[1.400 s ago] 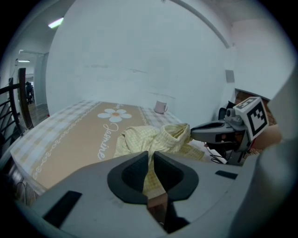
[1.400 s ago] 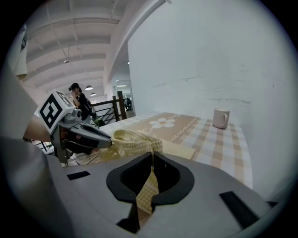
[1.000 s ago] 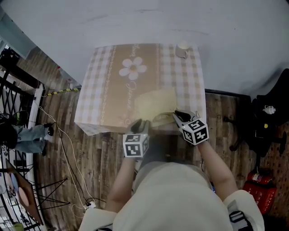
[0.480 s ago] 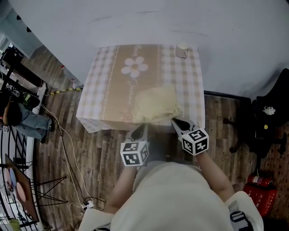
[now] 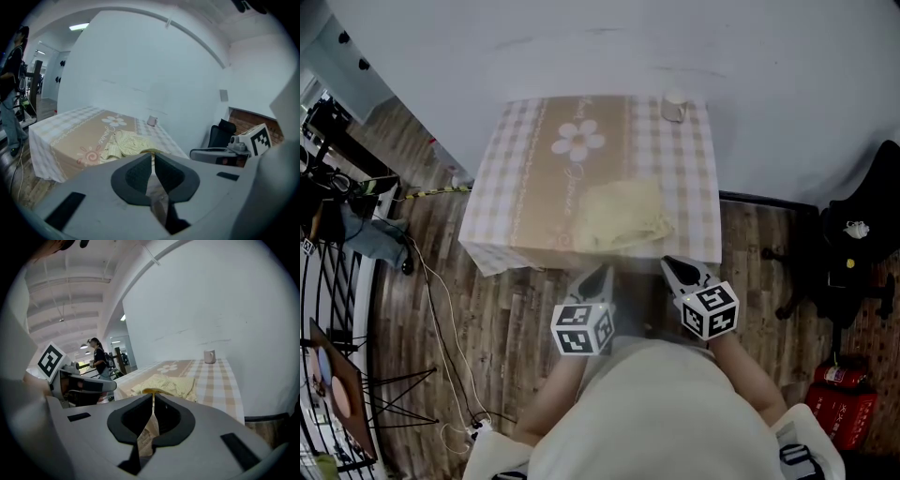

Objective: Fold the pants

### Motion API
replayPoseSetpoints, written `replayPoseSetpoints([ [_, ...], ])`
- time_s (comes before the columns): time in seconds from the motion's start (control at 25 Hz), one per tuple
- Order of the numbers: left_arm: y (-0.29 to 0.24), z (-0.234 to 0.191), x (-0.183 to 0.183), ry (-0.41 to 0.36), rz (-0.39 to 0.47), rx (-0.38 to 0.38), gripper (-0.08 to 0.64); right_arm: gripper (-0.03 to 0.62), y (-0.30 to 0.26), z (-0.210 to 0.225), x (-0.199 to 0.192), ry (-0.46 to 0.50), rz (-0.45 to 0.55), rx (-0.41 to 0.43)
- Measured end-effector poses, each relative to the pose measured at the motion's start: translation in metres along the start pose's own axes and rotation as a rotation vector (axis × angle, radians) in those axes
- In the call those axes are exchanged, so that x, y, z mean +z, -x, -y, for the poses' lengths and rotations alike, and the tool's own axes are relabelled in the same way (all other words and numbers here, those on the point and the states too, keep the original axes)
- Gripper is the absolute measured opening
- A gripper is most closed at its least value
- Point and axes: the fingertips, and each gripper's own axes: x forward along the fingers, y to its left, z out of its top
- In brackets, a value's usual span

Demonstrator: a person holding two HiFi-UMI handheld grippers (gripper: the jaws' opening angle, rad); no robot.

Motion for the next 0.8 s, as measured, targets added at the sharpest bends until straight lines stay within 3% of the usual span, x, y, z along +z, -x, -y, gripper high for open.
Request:
replayPoseSetpoints([
  [0.8, -0.005, 0.012, 0.001, -0.043, -0.021, -0.018, 0.020, 0.000, 0.011, 0.002, 0.009, 0.044, 0.047, -0.026],
])
